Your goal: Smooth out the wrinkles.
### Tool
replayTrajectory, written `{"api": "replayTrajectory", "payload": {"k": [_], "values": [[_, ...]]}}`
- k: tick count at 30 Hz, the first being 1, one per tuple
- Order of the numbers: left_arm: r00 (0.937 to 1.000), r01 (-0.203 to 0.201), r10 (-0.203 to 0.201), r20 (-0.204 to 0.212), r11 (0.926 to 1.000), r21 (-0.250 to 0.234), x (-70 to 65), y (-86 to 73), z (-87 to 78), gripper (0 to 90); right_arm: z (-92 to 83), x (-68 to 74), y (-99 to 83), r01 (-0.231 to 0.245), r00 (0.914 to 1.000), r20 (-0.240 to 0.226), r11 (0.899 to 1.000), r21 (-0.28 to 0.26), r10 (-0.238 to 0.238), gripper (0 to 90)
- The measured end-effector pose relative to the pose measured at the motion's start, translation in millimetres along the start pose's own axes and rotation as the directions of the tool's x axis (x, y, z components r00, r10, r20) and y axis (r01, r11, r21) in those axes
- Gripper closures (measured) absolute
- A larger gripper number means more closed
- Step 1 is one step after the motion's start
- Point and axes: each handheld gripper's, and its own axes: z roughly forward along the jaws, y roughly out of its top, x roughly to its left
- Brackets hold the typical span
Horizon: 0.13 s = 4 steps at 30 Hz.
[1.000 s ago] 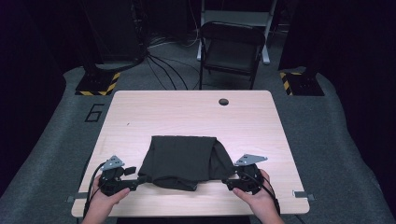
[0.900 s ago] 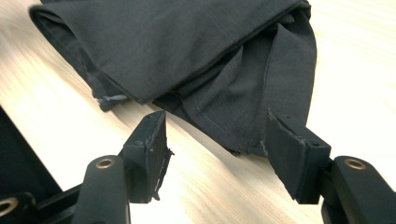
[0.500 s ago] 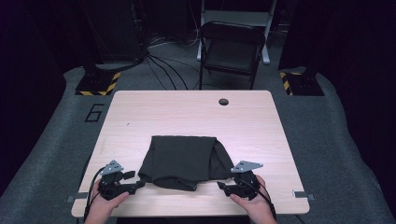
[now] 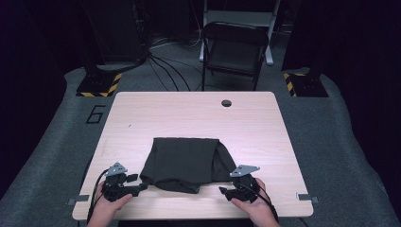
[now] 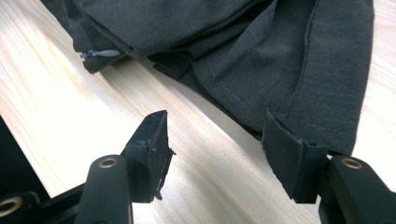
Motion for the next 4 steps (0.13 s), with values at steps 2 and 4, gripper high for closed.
{"api": "replayTrajectory", "payload": {"k": [2,4], "values": [[1.0,0.004,-0.004,0.0,1.0,0.006,-0.3,0.0,1.3,34.8,1.0,0.2,0.2,0.002,1.0,0.0,1.0,-0.003,-0.002,40.6],[1.0,0.001,-0.001,0.003,0.9999,0.013,0.1,0.2,2.1,34.8,0.2,-0.1,0.3,0.002,1.0,-0.004,1.0,0.008,-0.002,40.6]]}}
